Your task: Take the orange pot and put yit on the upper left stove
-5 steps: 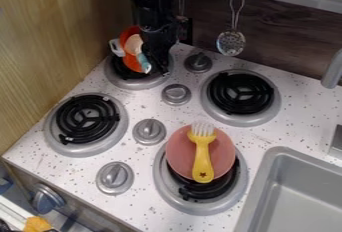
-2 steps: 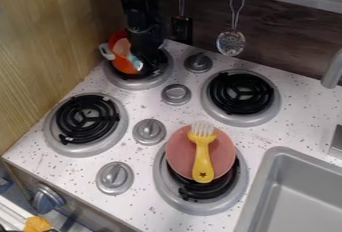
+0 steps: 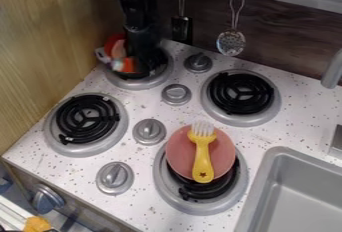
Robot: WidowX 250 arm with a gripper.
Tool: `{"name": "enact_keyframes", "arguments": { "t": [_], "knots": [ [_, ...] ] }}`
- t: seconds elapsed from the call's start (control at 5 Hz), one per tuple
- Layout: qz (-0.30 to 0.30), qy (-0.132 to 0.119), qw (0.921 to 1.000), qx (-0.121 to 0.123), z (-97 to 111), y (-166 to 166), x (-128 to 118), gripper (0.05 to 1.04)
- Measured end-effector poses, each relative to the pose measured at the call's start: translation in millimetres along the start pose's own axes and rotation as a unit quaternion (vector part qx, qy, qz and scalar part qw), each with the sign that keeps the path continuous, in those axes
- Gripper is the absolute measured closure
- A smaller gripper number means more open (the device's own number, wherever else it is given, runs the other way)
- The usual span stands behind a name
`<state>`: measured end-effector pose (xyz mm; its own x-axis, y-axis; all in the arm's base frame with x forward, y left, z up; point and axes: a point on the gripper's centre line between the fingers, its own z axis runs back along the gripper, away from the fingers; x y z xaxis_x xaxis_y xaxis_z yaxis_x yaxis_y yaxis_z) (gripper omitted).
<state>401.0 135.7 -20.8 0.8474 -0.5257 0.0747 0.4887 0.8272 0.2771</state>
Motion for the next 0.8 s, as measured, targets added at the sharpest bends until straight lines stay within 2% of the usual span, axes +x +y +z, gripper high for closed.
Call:
{"name": "enact_keyframes", "arguments": {
  "t": [0.2,0.4,0.6,0.8],
  "knots": [
    [-0.004,-0.004,1.0000,0.008,6,-4,1,0.254],
    [0.006,-0.010,0.9993,0.035,22,-4,0,0.081],
    [0.018,-0.011,0.9982,0.056,35,-8,-2,0.083],
    [0.044,-0.009,0.9970,0.064,36,-9,-7,0.083]
  ]
}}
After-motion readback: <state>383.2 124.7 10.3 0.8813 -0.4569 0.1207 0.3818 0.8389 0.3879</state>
